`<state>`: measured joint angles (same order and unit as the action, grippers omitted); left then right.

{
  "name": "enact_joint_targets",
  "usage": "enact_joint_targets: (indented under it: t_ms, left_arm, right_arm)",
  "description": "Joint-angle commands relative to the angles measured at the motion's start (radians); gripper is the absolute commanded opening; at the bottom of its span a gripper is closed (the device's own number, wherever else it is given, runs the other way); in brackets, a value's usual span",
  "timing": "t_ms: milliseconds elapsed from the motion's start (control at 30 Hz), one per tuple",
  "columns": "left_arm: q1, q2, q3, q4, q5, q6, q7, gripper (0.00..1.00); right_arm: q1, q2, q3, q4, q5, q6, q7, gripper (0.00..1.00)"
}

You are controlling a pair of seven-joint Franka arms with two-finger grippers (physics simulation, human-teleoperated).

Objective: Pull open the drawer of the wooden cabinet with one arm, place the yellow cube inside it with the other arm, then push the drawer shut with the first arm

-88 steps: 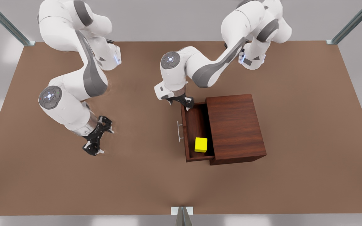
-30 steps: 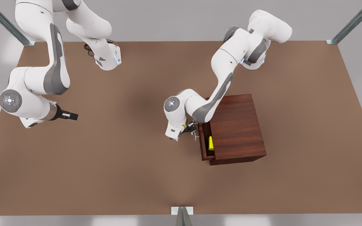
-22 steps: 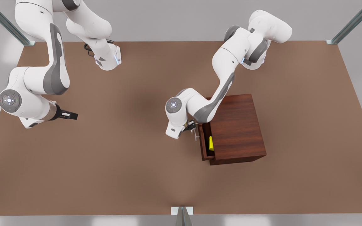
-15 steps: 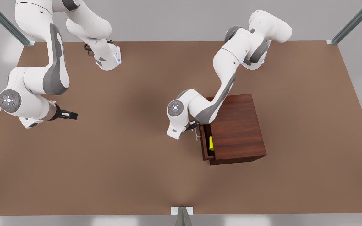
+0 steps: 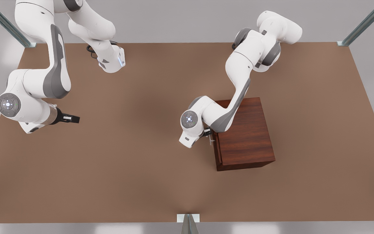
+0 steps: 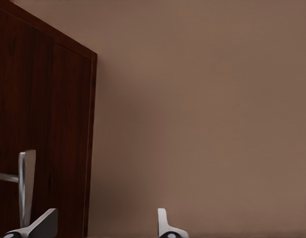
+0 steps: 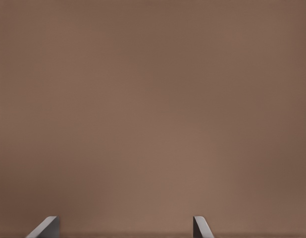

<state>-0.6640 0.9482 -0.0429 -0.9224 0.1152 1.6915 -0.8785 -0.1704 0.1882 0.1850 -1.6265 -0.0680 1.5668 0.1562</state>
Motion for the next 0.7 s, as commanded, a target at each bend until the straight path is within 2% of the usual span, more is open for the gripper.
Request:
enact_joint_targets:
  t_ms: [0,200,267,367,467,500,533,567,633,667]
  left_arm:
    - [0.007,-0.002,0.0,0.0,0.0,-0.038,0.205,1.0]
    - [0.014,-0.012,0.002,0.002,0.003,-0.061,0.22,1.0]
    - [0.011,-0.101,0.009,0.005,0.006,-0.061,0.02,1.0]
    - [0.073,-0.259,0.005,0.005,-0.005,-0.177,0.054,1.0]
    - [0.466,-0.381,0.005,-0.012,-0.091,-0.38,0.926,1.0]
    - [0.491,-0.553,0.009,-0.307,-0.088,-0.178,0.941,1.0]
    - [0.505,-0.834,0.031,-0.794,-0.08,0.167,0.935,1.0]
    - [0.501,-0.813,0.035,-0.753,-0.077,0.179,0.944,1.0]
    - [0.478,-0.735,0.029,-0.593,-0.052,0.039,0.94,1.0]
    - [0.477,-0.732,0.029,-0.592,-0.061,0.037,0.935,1.0]
  right_arm:
    - [0.0,-0.001,0.001,0.0,0.001,-0.004,-0.017,1.0]
    - [0.0,-0.001,0.001,0.0,-0.001,-0.002,-0.015,1.0]
    - [0.0,-0.001,0.001,0.0,-0.001,-0.002,-0.015,1.0]
    - [0.0,-0.001,0.001,0.0,-0.001,-0.004,-0.015,1.0]
    - [0.0,-0.001,0.001,-0.003,0.001,-0.005,-0.015,1.0]
    - [-0.001,-0.001,0.001,-0.003,0.001,-0.008,-0.018,1.0]
    - [0.0,-0.001,0.001,-0.003,0.001,-0.008,-0.014,1.0]
    - [0.0,-0.001,0.001,-0.001,-0.001,-0.008,-0.012,1.0]
    - [0.003,0.001,0.001,-0.001,-0.001,-0.008,-0.01,1.0]
    - [0.003,-0.001,0.002,-0.001,-0.001,-0.008,-0.009,1.0]
